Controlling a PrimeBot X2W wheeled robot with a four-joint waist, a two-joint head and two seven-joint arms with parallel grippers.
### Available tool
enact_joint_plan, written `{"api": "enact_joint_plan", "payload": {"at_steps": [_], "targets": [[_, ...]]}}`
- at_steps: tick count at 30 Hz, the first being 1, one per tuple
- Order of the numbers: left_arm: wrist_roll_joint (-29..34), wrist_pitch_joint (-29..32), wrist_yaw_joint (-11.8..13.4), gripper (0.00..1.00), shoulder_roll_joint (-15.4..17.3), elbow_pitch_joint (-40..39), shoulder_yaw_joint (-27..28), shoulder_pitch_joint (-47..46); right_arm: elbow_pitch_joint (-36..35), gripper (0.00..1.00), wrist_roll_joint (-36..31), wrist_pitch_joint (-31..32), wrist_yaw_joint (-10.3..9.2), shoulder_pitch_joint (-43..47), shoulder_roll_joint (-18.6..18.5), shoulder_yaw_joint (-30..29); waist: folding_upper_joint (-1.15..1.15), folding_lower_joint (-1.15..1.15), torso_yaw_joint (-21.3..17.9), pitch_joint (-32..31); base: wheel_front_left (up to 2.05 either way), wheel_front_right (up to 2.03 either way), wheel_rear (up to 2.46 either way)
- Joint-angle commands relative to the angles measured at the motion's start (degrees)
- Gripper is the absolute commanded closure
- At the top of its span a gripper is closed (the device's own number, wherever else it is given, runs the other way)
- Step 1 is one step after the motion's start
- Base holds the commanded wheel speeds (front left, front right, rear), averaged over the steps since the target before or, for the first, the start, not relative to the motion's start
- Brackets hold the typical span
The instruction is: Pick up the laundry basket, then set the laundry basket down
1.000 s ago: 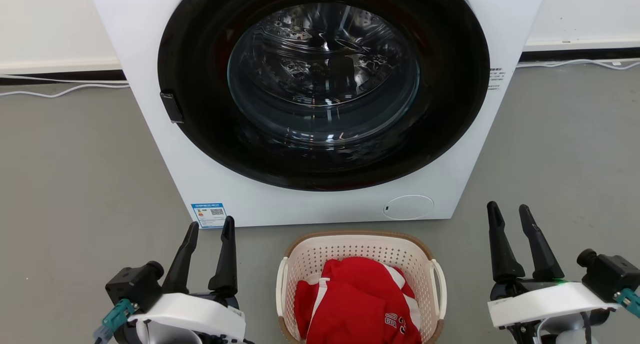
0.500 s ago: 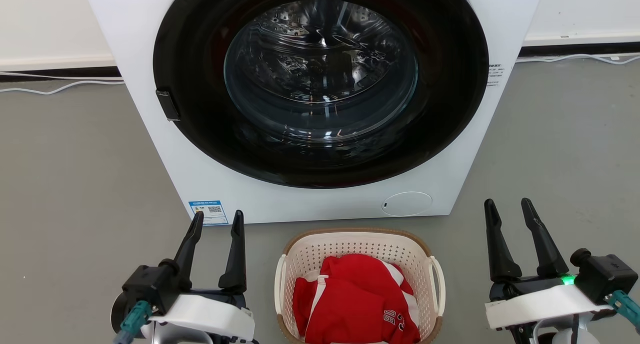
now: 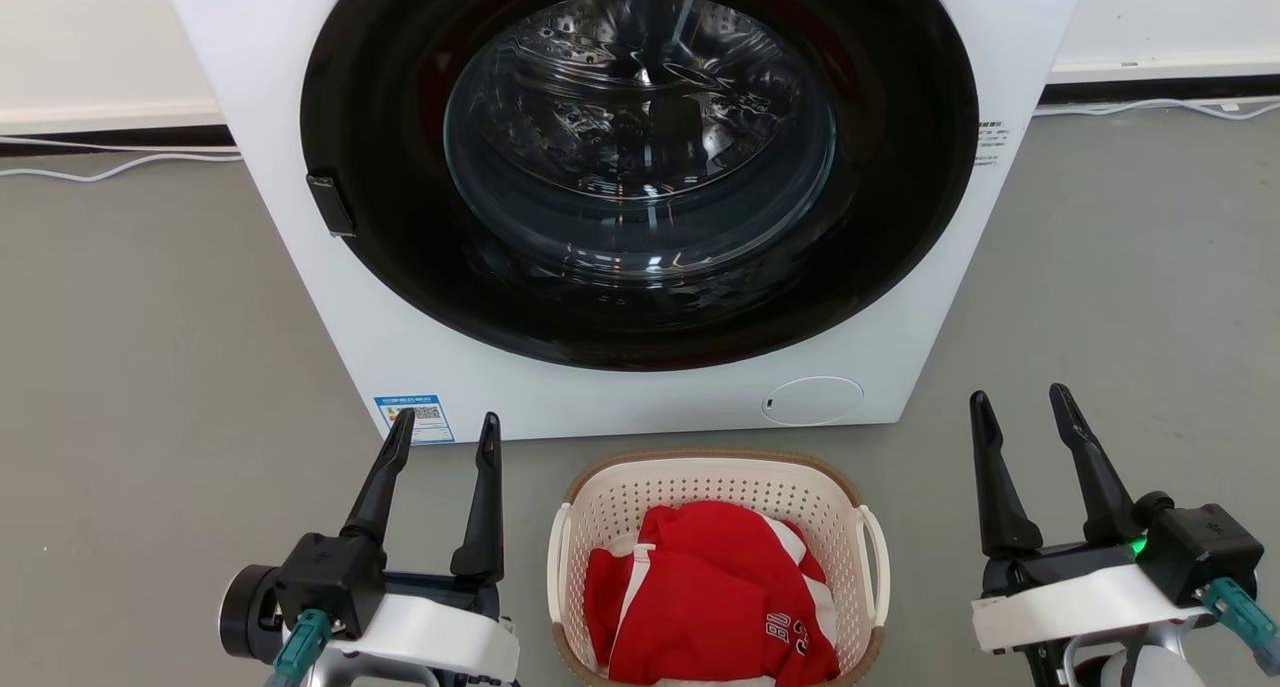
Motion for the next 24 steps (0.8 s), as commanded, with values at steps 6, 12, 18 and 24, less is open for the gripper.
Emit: {"api": "enact_joint_plan", "payload": {"at_steps": [6,12,18,24], "targets": [[0.05,-0.36,0.8,0.0,0.36,-1.76,1.47,-2.74,-0.44,0.0,-0.25,-0.61,0.41,-2.43,-0.29,1.31,0.0,0.0,-0.12,0.6,0.0,0.0,0.0],[-0.23,-0.36,0.98,0.0,0.36,-1.38,1.56,-2.96,-0.04,0.0,0.08,-0.61,0.41,-2.72,-0.44,1.26,0.0,0.0,-0.57,1.3,0.0,0.0,0.0],[-0.52,-0.36,1.32,0.0,0.36,-0.9,1.46,-3.49,0.31,0.0,0.68,-0.61,0.41,-3.01,-0.78,1.43,0.0,0.0,-1.3,2.89,0.0,0.0,0.0],[-0.74,-0.36,1.59,0.0,0.36,-0.22,1.1,-4.62,0.16,0.0,1.47,-0.61,0.41,-3.77,-1.34,1.65,0.0,0.0,-2.1,5.45,0.0,0.0,0.0]]}}
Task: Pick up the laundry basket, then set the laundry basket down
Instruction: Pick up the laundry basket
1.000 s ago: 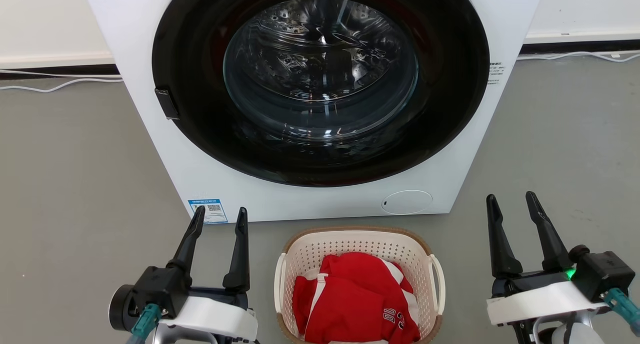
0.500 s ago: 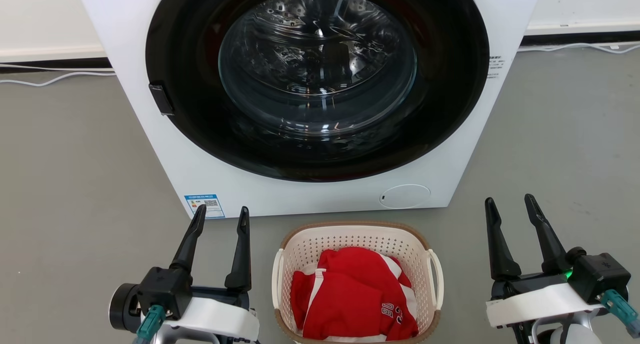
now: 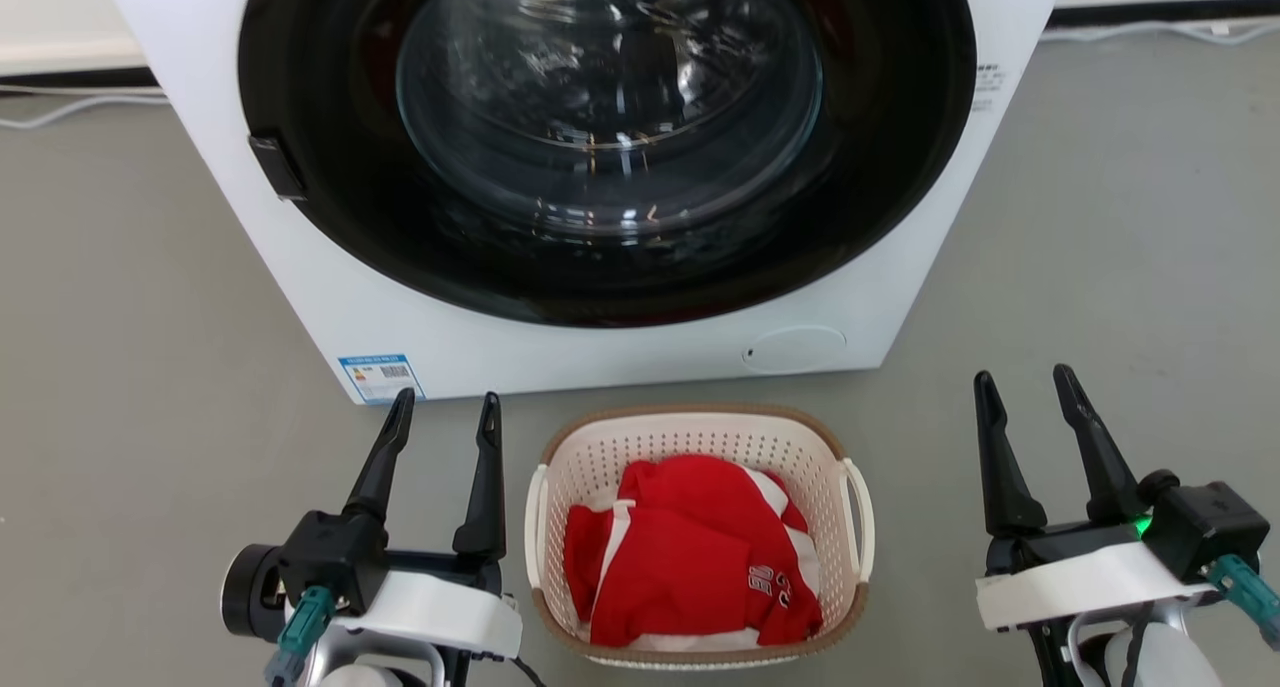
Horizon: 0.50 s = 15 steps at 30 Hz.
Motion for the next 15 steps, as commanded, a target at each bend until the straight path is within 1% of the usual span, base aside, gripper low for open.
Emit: {"api": "enact_joint_plan", "payload": {"at_steps": [1,15], "targets": [[-0.6,-0.36,0.61,0.0,0.31,-0.92,1.43,-2.93,-1.52,0.0,0.84,-0.6,0.41,-1.93,-0.69,1.66,0.0,0.0,-0.47,1.26,0.0,0.0,0.0],[-1.0,-0.36,0.43,0.0,0.31,2.09,2.05,-7.33,-1.98,0.0,2.46,-0.6,0.41,-4.4,-1.57,1.68,0.0,0.0,-1.73,8.06,0.0,0.0,0.0]]}}
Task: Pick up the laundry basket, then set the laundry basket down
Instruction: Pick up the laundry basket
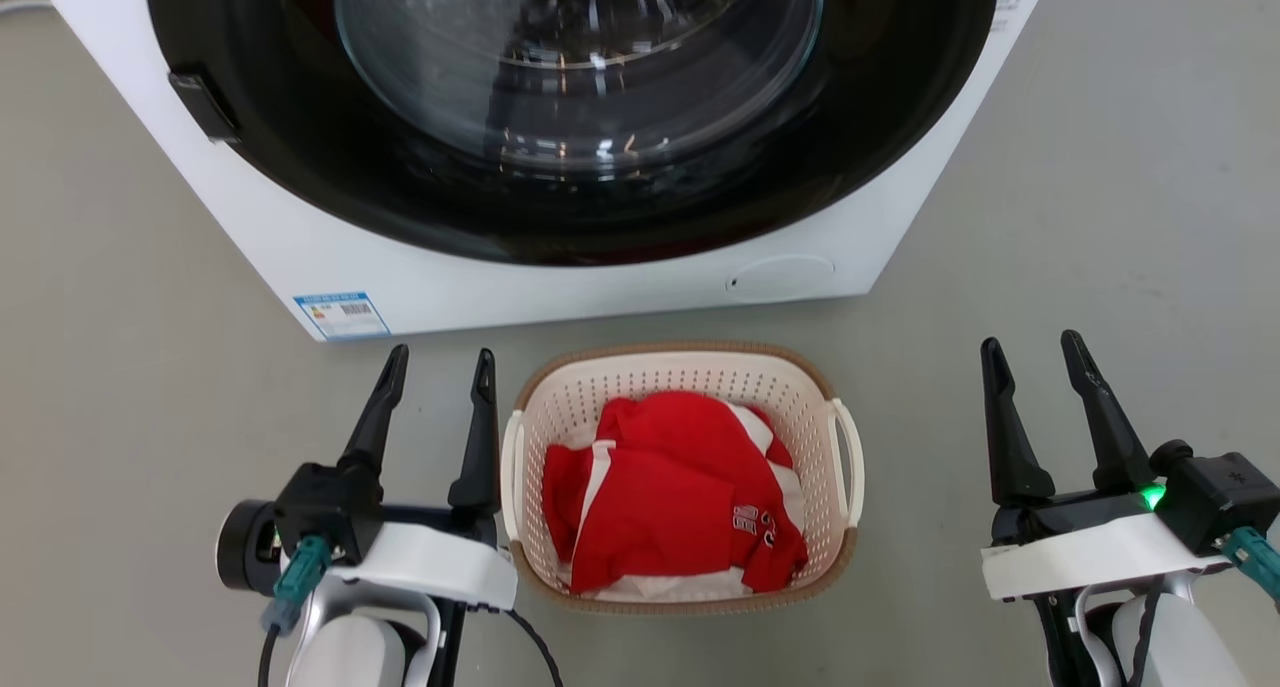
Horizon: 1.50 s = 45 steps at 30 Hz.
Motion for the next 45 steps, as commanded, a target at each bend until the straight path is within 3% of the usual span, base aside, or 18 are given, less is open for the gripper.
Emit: {"api": "enact_joint_plan", "payload": {"at_steps": [1,8,45], "targets": [[-0.46,-0.36,0.27,0.0,0.36,-0.55,1.93,-2.83,-1.77,0.0,0.7,-0.6,0.41,-1.74,-0.71,1.1,0.0,0.0,-0.1,1.5,0.0,0.0,0.0],[0.26,-0.36,-0.29,0.0,0.36,2.65,2.71,-5.79,-2.15,0.0,1.32,-0.6,0.41,-3.3,-0.64,1.57,0.0,0.0,-0.35,5.29,0.0,0.0,0.0],[-1.22,-0.36,-5.55,0.0,0.36,36.55,8.12,-27.2,-4.88,0.0,5.21,-0.6,0.41,-12.12,-1.09,3.04,0.0,0.0,-3.32,26.68,0.0,0.0,0.0]]}}
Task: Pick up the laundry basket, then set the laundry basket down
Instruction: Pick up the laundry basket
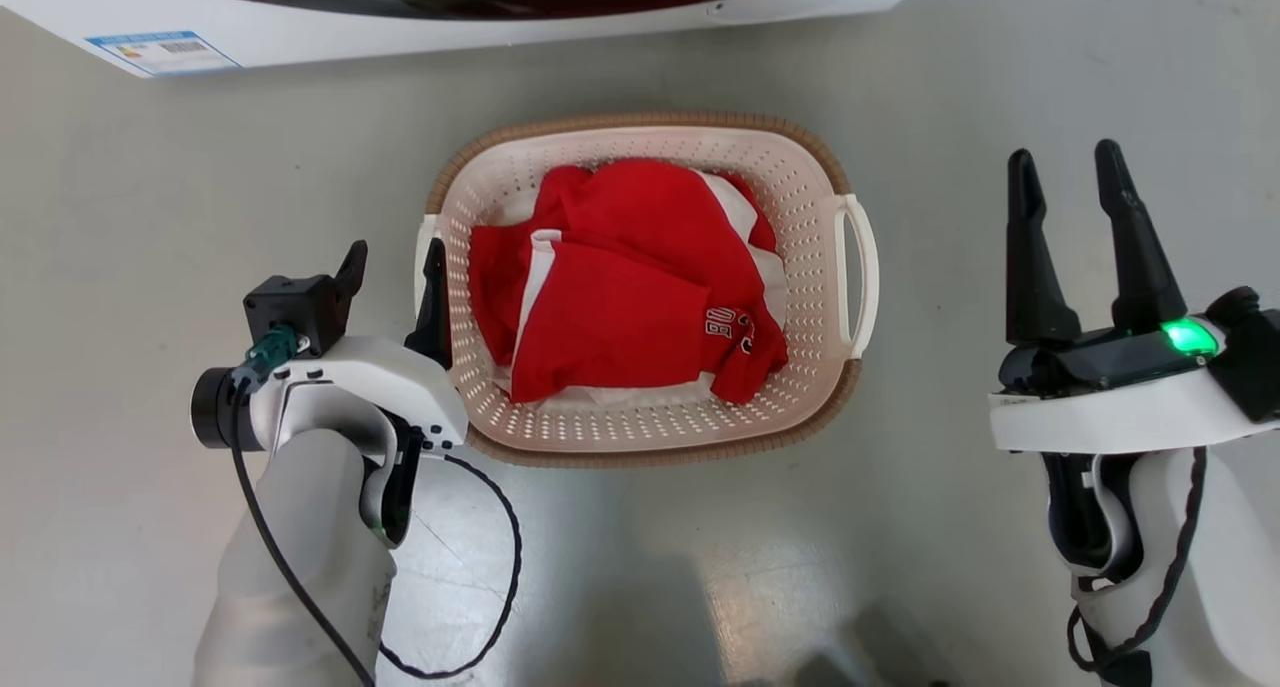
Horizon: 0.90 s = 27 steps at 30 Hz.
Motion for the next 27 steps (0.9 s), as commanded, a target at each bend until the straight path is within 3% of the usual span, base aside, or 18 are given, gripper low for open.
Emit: {"api": "enact_joint_plan", "payload": {"at_steps": [1,10,27], "targets": [[0.33,-0.36,-0.44,0.0,0.75,0.86,1.55,-0.85,-1.54,0.0,0.56,-0.52,0.41,0.52,-0.19,1.78,0.0,0.0,-0.6,1.07,0.0,0.0,0.0],[0.2,-0.36,-1.58,0.0,1.07,11.91,3.2,-6.04,-1.42,0.0,1.52,-0.52,0.41,-0.08,0.11,2.23,0.0,0.0,-2.36,3.85,0.0,0.0,0.0],[-0.37,-0.36,-1.03,0.0,4.09,29.81,3.9,-16.0,-1.77,0.0,2.16,-0.52,0.41,-1.26,0.43,3.56,0.0,0.0,-4.86,8.22,0.0,0.0,0.0]]}}
